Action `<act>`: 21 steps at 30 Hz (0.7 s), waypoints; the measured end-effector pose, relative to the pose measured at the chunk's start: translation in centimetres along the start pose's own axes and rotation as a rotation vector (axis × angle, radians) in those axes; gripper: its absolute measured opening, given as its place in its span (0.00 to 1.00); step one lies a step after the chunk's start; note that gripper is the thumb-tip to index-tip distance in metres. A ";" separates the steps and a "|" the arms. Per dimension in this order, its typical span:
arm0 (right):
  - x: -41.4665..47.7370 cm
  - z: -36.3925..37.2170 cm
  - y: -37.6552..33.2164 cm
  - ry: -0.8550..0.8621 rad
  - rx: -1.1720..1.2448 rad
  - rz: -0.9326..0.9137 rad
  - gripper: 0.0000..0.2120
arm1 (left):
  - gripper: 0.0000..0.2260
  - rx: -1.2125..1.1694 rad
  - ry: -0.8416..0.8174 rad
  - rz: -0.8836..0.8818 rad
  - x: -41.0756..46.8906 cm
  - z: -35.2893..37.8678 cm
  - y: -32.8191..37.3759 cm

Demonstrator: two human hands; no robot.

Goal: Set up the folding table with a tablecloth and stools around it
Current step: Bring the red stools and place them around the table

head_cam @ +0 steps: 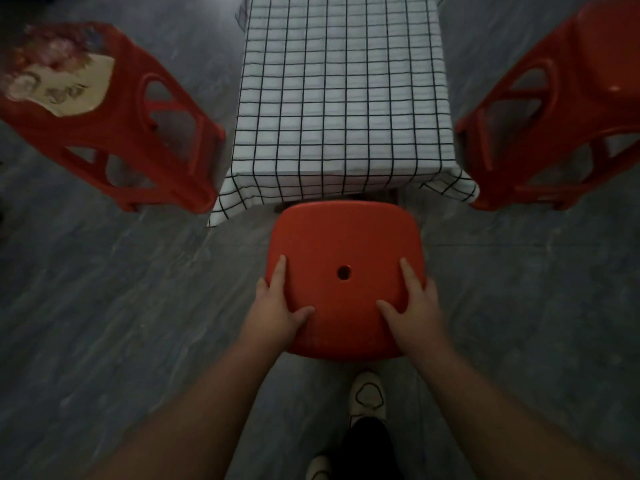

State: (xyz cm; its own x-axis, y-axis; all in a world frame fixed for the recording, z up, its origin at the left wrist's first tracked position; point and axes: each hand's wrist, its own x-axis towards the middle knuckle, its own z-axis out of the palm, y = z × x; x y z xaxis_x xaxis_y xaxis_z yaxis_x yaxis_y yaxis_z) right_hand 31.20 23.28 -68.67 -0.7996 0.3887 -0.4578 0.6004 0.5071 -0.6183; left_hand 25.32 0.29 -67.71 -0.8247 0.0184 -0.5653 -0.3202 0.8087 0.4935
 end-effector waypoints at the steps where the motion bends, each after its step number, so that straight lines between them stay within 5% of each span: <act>1: -0.6 -0.1 -0.1 -0.005 -0.020 -0.005 0.41 | 0.49 0.007 0.002 0.006 -0.6 -0.2 -0.2; 21: -16.8 2.5 9.3 -0.003 -0.012 0.007 0.40 | 0.47 0.002 -0.059 -0.012 -16.0 5.2 -7.9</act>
State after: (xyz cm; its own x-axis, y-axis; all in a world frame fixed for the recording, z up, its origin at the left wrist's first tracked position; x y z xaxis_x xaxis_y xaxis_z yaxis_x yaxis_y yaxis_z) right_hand 50.21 19.56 -68.37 -0.7954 0.3899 -0.4640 0.6061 0.5136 -0.6074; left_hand 43.45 -3.35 -65.97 -0.7917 0.0433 -0.6094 -0.3288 0.8105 0.4848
